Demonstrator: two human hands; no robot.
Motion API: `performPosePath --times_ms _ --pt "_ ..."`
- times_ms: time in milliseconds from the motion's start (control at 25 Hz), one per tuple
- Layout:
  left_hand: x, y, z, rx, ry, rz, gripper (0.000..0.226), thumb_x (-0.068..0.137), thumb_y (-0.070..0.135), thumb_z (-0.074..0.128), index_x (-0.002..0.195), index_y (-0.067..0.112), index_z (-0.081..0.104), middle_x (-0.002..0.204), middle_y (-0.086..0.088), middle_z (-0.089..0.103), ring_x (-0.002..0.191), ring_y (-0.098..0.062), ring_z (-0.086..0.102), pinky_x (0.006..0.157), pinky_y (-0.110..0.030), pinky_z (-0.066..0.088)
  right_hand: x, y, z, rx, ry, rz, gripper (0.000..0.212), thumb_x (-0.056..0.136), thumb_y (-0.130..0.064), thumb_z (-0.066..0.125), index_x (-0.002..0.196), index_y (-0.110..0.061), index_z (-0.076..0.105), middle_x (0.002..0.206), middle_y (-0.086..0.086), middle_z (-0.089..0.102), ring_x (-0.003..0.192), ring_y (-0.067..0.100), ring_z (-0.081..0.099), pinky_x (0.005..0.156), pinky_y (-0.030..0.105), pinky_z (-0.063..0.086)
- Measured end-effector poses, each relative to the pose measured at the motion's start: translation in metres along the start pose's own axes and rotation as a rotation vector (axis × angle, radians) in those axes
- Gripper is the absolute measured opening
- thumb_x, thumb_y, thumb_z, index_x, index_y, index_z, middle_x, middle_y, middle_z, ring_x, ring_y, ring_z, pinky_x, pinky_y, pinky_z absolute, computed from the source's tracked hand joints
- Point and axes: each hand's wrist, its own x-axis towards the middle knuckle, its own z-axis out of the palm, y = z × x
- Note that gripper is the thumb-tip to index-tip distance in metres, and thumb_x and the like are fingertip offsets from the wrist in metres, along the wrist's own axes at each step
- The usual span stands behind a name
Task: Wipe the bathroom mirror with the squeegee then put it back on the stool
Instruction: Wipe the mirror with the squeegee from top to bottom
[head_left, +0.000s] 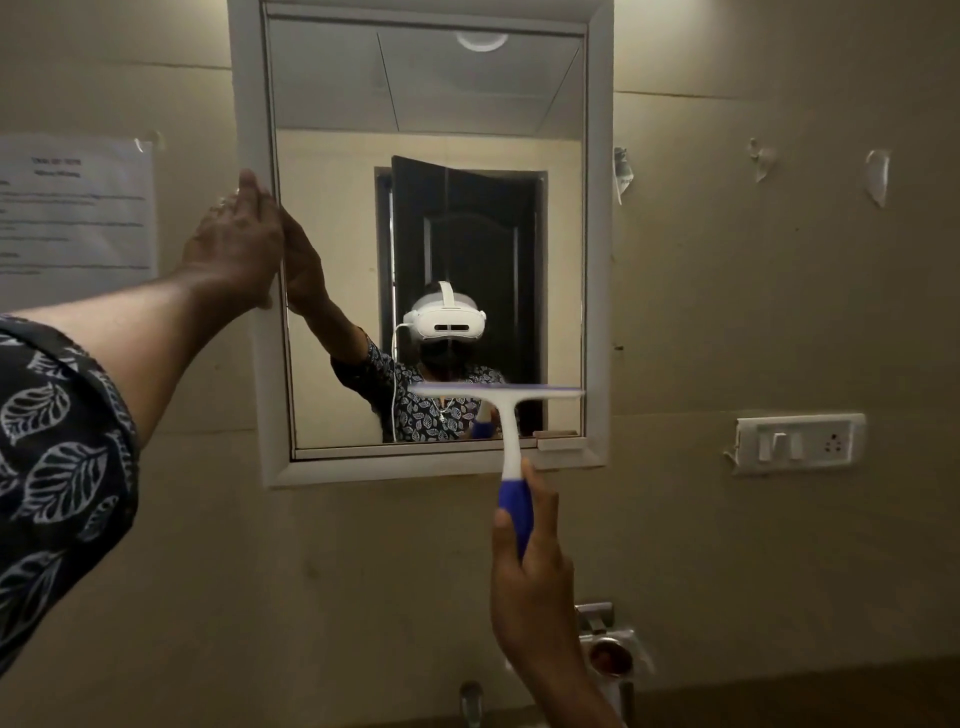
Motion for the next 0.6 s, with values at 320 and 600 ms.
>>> performPosePath --times_ms 320,600 --pt "0.002 0.001 0.002 -0.123 0.090 -0.034 0.083 0.087 -0.003 0.060 0.150 -0.003 0.005 0.157 -0.023 0.009 0.142 -0.041 0.019 0.115 -0.048 0.024 -0.020 -0.006 -0.006 -0.003 -0.064 0.096 0.045 0.096 -0.029 0.040 0.137 -0.041 0.025 0.071 0.003 0.053 0.049 0.006 0.049 0.050 0.018 0.044" --pt "0.001 0.001 0.000 0.007 0.022 -0.012 0.106 0.069 -0.005 0.076 0.149 -0.005 0.007 0.157 -0.024 0.000 0.143 -0.042 0.015 0.116 -0.046 0.022 0.094 -0.121 -0.036 0.098 0.000 -0.335 0.043 0.098 -0.024 0.038 0.139 -0.030 0.025 0.088 0.006 0.054 0.073 0.028 0.063 0.061 0.046 0.058"
